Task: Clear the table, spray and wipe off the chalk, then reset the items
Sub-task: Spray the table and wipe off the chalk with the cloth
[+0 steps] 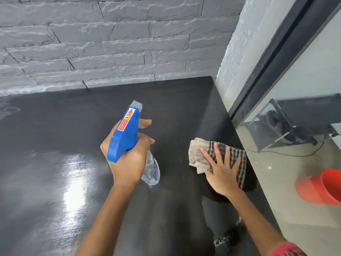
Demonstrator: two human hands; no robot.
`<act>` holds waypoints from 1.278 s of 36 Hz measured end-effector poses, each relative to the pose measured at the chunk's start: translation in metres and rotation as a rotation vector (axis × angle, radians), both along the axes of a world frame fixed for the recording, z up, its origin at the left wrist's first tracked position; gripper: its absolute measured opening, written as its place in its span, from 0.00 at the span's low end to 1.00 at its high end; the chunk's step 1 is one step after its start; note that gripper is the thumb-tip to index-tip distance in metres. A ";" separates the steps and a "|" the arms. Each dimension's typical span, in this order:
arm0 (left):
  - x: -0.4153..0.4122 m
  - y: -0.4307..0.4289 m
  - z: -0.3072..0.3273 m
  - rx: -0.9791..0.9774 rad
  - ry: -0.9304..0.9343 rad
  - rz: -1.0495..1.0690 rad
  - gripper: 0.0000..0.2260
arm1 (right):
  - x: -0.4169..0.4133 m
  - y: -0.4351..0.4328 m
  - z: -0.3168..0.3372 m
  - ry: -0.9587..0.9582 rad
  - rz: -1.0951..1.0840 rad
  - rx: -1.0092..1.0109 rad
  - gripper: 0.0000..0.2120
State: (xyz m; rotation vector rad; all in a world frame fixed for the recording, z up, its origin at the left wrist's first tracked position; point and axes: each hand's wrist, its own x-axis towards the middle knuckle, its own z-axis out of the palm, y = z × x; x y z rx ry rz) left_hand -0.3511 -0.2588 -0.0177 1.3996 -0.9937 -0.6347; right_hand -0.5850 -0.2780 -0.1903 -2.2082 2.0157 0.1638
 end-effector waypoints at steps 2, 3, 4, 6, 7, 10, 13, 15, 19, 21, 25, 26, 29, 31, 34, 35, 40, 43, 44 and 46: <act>0.004 0.008 0.003 0.005 0.002 0.004 0.13 | 0.025 -0.031 -0.002 0.001 -0.065 0.010 0.33; 0.006 0.012 0.004 0.008 -0.002 0.008 0.14 | 0.042 -0.044 -0.001 -0.018 -0.058 0.027 0.33; 0.007 0.014 0.005 0.012 -0.002 0.009 0.14 | 0.059 -0.053 0.000 -0.041 -0.031 0.042 0.32; 0.010 0.021 0.006 0.026 -0.004 0.015 0.11 | 0.096 -0.057 0.002 -0.084 0.092 0.068 0.31; 0.012 0.024 0.007 0.034 -0.006 0.021 0.10 | 0.112 -0.053 0.002 -0.098 0.180 0.075 0.31; 0.014 0.032 0.010 0.045 -0.014 0.054 0.11 | 0.139 -0.018 0.001 -0.093 0.453 0.064 0.30; 0.015 0.040 0.014 0.039 -0.007 0.031 0.12 | 0.120 0.021 -0.004 -0.123 0.537 0.050 0.29; 0.014 0.047 0.016 0.055 -0.001 -0.001 0.12 | 0.089 0.046 -0.005 -0.128 0.564 0.039 0.30; 0.006 0.060 0.012 0.079 0.009 -0.025 0.14 | 0.011 0.084 -0.001 -0.043 0.507 0.030 0.40; -0.001 0.064 0.012 0.081 0.013 -0.028 0.16 | -0.026 0.082 0.001 -0.016 0.365 0.041 0.38; -0.019 0.074 0.013 0.069 0.034 -0.059 0.16 | -0.057 0.041 -0.004 0.029 0.034 0.034 0.30; -0.022 0.077 0.013 0.072 0.031 -0.065 0.15 | -0.051 0.030 -0.007 0.042 -0.013 0.011 0.31; -0.031 0.087 0.012 0.097 0.038 -0.085 0.15 | -0.018 0.016 -0.007 0.024 -0.041 0.016 0.34; -0.036 0.094 0.011 0.098 0.009 -0.089 0.13 | 0.004 0.026 -0.006 -0.006 0.068 0.016 0.33; -0.043 0.106 0.009 0.113 0.012 -0.097 0.13 | 0.020 0.069 -0.004 -0.083 0.281 0.026 0.33; -0.045 0.109 0.007 0.103 0.006 -0.089 0.13 | 0.019 0.087 -0.002 -0.095 0.349 0.021 0.34; -0.051 0.124 0.000 0.092 -0.022 -0.096 0.14 | -0.025 0.160 0.000 -0.081 0.372 -0.055 0.36; -0.052 0.131 -0.003 0.075 -0.027 -0.095 0.13 | -0.063 0.169 0.001 -0.045 0.265 -0.066 0.29; -0.052 0.132 -0.004 0.067 -0.026 -0.089 0.13 | -0.073 0.162 0.002 -0.031 0.205 -0.043 0.27; -0.053 0.132 -0.006 0.050 -0.022 -0.073 0.13 | -0.081 0.142 0.001 -0.017 0.068 -0.001 0.28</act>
